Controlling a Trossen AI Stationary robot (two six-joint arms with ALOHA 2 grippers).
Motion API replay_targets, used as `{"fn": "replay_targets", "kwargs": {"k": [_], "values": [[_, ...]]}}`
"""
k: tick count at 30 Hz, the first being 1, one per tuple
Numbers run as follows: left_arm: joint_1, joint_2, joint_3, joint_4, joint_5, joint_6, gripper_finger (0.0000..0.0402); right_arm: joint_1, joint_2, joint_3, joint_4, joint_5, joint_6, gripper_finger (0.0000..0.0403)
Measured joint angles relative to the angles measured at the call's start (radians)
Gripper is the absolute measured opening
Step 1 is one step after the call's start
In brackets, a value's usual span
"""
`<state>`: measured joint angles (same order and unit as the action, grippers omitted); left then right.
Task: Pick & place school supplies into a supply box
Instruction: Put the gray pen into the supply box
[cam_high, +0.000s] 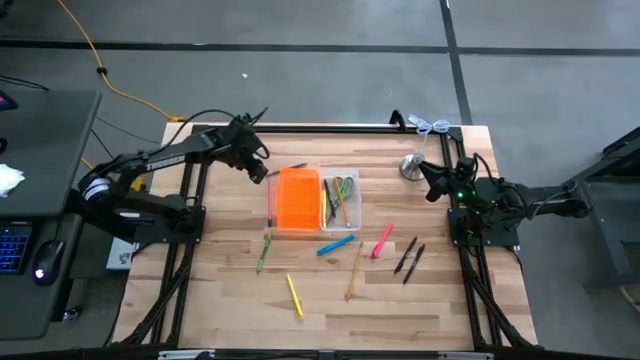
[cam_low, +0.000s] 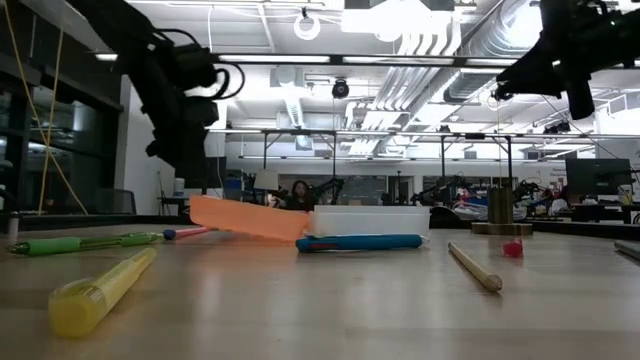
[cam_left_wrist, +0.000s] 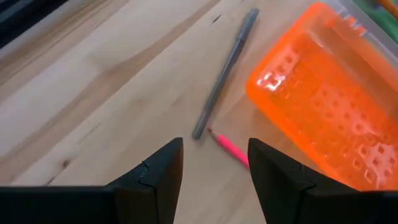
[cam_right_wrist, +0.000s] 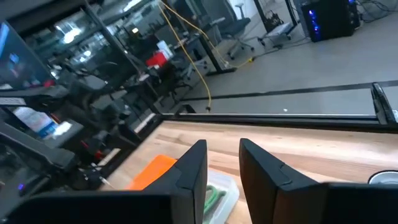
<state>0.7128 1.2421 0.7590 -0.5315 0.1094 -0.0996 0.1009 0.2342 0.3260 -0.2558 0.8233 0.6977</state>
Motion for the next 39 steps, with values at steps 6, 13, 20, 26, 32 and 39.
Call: {"fn": "replay_targets", "kwargs": {"k": [6,13,20,26,32,39], "values": [[0.0,0.113,0.076,0.001,0.035,0.065,0.0209,0.0,-0.092,-0.061,-0.001,-0.002,0.0,0.0071],[0.0,0.208,0.122,-0.035,0.032,0.169,0.0209,0.0,-0.179,-0.104,-0.008,-0.011,-0.007,0.0071],[0.0,0.265,0.123,-0.054,0.031,0.245,0.0209,0.0,-0.222,-0.105,-0.008,-0.035,-0.039,0.0071],[0.0,0.307,0.124,-0.028,0.04,0.327,0.0209,0.0,-0.223,-0.105,-0.009,-0.053,-0.048,0.0071],[0.0,0.338,0.124,-0.003,0.064,0.357,0.0209,0.0,-0.223,-0.105,-0.009,-0.072,-0.044,0.0071],[0.0,0.347,0.124,0.059,0.057,0.358,0.0209,0.0,-0.224,-0.105,0.0,-0.075,-0.041,0.0071]]}}
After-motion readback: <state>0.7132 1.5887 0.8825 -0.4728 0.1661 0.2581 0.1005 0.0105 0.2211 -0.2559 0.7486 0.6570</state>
